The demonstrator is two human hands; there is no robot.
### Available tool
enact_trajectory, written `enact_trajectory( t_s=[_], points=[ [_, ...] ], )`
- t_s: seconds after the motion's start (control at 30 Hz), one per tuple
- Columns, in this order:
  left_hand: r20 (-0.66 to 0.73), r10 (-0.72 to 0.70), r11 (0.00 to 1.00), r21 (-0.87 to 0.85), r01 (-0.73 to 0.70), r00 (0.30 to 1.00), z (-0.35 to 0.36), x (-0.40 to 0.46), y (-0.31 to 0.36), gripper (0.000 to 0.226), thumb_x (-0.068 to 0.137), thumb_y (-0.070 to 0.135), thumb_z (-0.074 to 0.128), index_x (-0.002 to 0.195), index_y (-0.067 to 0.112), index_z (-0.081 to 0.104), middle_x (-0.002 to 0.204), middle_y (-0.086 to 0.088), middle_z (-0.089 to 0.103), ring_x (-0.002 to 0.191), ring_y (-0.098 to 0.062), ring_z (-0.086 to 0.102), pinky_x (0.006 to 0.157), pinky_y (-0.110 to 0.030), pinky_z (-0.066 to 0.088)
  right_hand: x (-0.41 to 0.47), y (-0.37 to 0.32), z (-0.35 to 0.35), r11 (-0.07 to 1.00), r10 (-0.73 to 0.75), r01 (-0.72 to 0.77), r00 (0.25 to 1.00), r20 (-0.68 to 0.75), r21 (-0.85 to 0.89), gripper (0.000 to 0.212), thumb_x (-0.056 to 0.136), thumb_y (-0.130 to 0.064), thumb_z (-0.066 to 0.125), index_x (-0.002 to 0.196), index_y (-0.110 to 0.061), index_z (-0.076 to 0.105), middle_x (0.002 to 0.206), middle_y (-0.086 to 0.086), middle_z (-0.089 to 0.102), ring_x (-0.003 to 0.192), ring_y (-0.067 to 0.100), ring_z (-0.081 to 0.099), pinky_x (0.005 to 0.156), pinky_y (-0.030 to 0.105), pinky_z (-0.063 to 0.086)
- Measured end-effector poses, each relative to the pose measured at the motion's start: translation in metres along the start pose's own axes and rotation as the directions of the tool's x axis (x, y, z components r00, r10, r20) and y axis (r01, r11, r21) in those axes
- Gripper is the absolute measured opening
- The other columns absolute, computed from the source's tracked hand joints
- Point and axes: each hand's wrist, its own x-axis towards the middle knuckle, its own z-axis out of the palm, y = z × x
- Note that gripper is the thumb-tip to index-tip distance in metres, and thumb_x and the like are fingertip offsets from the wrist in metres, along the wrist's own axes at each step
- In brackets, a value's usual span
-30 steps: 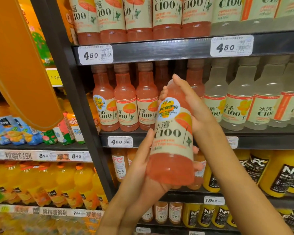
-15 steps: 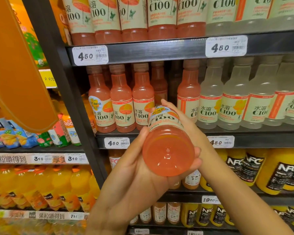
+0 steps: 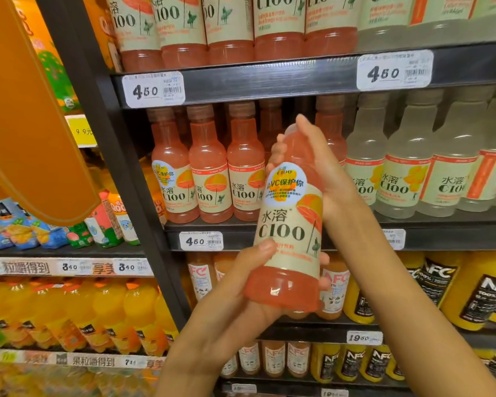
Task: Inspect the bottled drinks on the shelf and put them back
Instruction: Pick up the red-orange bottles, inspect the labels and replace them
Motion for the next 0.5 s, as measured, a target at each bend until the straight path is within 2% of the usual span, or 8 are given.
enact_trajectory(
  t_s=[0.03,0.1,0.17,0.23,0.33,0.4,0.5],
  points=[
    [-0.080,-0.013,0.993,0.113,0.022,0.997,-0.006,0.004,-0.002,0.044,0.089,0.027,0.064,0.125,0.002,0.059,0.098,-0.021,0.067,0.079,-0.011,0.071,0.069,-0.021,0.054,0.000,-0.001,0.002,0.998,-0.010,0.007,0.998,0.054,0.061,0.026,0.089,-0.040,0.058,0.082,-0.015,0.054,0.063,-0.001,0.059,0.055,0.011,0.058,0.060,0.025,0.052],
    [-0.220,0.085,0.947,0.321,-0.010,0.972,-0.014,0.004,-0.003,0.031,0.087,0.025,0.063,0.115,0.013,0.065,0.086,-0.013,0.072,0.068,-0.003,0.070,0.055,-0.013,0.051,-0.003,-0.005,0.001,0.994,-0.110,0.109,0.987,0.120,0.012,0.024,0.091,-0.037,0.057,0.088,-0.014,0.053,0.062,0.000,0.059,0.054,0.012,0.058,0.059,0.028,0.053],
    [-0.162,0.117,0.895,0.446,-0.033,0.980,-0.012,0.004,-0.003,0.039,0.072,0.034,0.072,0.109,0.022,0.066,0.095,-0.002,0.075,0.082,-0.009,0.071,0.064,-0.017,0.053,-0.007,-0.007,0.005,0.977,-0.174,0.191,0.972,0.155,-0.096,0.021,0.092,-0.034,0.055,0.094,-0.014,0.051,0.065,0.002,0.060,0.057,0.015,0.060,0.060,0.031,0.053],
    [-0.167,0.120,0.853,0.522,-0.015,0.979,-0.013,0.000,-0.007,0.050,0.063,0.042,0.073,0.109,0.027,0.063,0.100,0.003,0.075,0.092,-0.013,0.071,0.072,-0.020,0.055,-0.009,-0.007,0.006,0.958,-0.198,0.225,0.968,0.157,-0.178,0.024,0.090,-0.035,0.054,0.098,-0.012,0.052,0.069,0.004,0.063,0.061,0.017,0.063,0.061,0.031,0.053],
    [-0.169,0.227,0.807,0.583,-0.088,0.959,-0.012,0.004,-0.003,0.048,0.060,0.041,0.075,0.105,0.030,0.063,0.098,0.005,0.075,0.091,-0.013,0.071,0.069,-0.018,0.055,-0.014,-0.009,0.009,0.882,-0.235,0.273,0.962,0.142,-0.384,0.032,0.091,-0.040,0.051,0.104,-0.012,0.055,0.076,0.007,0.071,0.069,0.020,0.069,0.064,0.031,0.056],
    [-0.201,0.317,0.776,0.617,-0.132,0.927,-0.016,0.008,-0.003,0.051,0.060,0.036,0.079,0.107,0.027,0.062,0.095,0.004,0.074,0.087,-0.013,0.071,0.065,-0.017,0.055,-0.018,-0.009,0.011,0.833,-0.232,0.276,0.961,0.151,-0.479,0.035,0.091,-0.047,0.048,0.102,-0.015,0.059,0.081,0.009,0.073,0.074,0.021,0.071,0.068,0.031,0.057],
    [-0.233,0.417,0.722,0.672,-0.164,0.878,-0.024,0.018,-0.007,0.057,0.062,0.021,0.081,0.113,0.026,0.057,0.093,0.007,0.073,0.084,-0.009,0.071,0.063,-0.021,0.056,-0.027,-0.006,0.015,0.817,-0.252,0.321,0.946,0.203,-0.479,0.037,0.092,-0.048,0.043,0.093,-0.017,0.062,0.082,0.008,0.073,0.077,0.022,0.070,0.069,0.031,0.057]
  ],
)
